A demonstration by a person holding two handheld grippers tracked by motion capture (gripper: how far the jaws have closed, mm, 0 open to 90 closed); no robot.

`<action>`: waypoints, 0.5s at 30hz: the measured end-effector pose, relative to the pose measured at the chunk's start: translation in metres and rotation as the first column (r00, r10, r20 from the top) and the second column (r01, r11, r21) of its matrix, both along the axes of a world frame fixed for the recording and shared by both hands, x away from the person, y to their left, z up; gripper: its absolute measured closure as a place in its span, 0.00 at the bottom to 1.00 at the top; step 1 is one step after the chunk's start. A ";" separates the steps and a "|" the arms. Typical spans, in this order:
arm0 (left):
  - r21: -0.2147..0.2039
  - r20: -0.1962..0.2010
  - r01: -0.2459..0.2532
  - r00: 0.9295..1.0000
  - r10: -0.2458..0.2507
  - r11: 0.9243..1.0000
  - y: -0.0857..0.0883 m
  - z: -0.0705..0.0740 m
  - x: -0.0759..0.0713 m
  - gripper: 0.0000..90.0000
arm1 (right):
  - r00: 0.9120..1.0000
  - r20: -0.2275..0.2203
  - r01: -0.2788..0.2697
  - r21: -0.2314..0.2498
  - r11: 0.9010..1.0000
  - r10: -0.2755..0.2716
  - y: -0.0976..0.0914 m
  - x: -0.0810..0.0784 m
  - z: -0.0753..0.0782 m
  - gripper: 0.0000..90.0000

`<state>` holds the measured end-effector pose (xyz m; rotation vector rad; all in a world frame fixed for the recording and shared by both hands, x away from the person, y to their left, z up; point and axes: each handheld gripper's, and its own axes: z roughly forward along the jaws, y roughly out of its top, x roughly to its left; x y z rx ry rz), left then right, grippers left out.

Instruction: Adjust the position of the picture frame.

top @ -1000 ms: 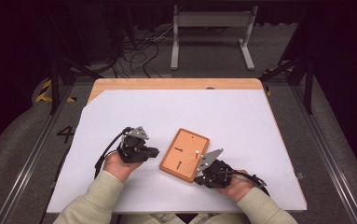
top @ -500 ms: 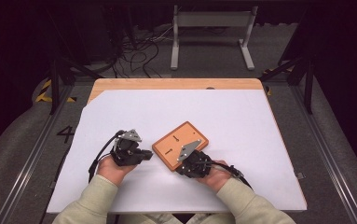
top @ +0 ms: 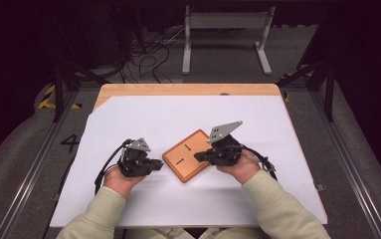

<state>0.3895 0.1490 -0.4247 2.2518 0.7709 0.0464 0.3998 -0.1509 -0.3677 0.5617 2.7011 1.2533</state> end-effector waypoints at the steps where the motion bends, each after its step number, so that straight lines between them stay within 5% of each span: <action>1: 0.003 -0.001 -0.003 1.000 0.003 1.000 0.000 0.000 0.000 0.90 | 1.000 0.009 0.010 -0.003 1.000 -0.010 -0.001 0.004 0.003 1.00; 4: -0.004 0.009 -0.011 1.000 0.011 1.000 0.002 0.000 -0.001 0.90 | 0.998 0.018 0.066 -0.016 0.998 -0.066 -0.002 0.028 0.009 1.00; 15: -0.012 -0.041 -0.055 0.998 0.054 0.998 0.013 -0.003 -0.006 0.94 | 0.993 0.018 0.119 -0.073 0.990 -0.118 0.017 0.081 0.001 1.00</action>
